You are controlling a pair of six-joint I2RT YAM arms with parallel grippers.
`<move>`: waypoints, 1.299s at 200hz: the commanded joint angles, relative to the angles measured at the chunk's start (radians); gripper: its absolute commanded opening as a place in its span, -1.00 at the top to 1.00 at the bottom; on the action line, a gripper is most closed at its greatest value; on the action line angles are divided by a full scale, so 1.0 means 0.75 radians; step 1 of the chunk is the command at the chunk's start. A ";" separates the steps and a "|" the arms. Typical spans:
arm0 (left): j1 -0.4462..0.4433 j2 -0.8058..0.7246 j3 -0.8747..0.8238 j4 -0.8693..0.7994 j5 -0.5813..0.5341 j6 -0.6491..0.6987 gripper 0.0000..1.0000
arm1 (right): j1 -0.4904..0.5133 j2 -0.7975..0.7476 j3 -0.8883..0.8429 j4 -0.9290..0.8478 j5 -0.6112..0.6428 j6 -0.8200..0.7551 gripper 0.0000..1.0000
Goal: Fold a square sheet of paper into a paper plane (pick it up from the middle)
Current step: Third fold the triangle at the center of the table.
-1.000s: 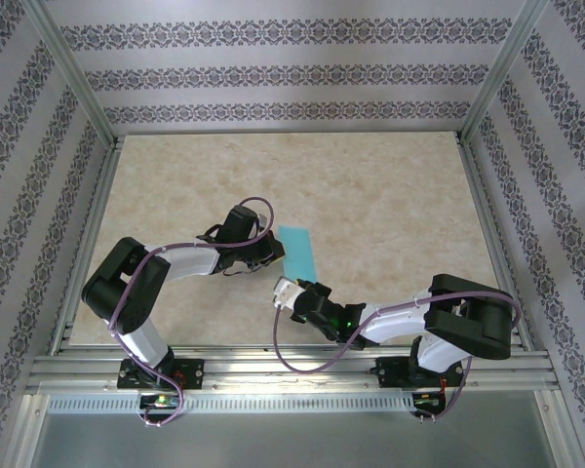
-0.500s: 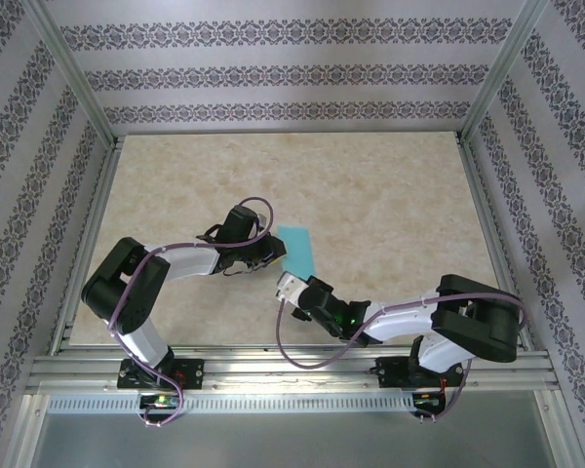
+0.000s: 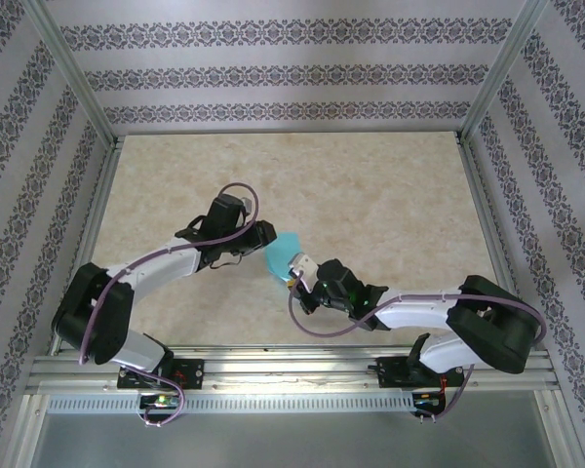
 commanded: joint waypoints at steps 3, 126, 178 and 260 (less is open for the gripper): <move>0.028 0.015 0.097 -0.085 0.004 0.144 0.22 | -0.071 0.055 0.019 0.030 -0.288 0.187 1.00; 0.046 0.665 0.510 -0.191 0.345 0.332 0.45 | -0.269 0.202 0.116 0.016 -0.648 0.478 1.00; 0.043 0.742 0.437 -0.175 0.336 0.369 0.57 | -0.274 0.224 0.144 -0.014 -0.652 0.536 1.00; 0.037 0.754 0.368 -0.185 0.294 0.423 0.59 | -0.319 0.238 0.178 -0.080 -0.686 0.585 1.00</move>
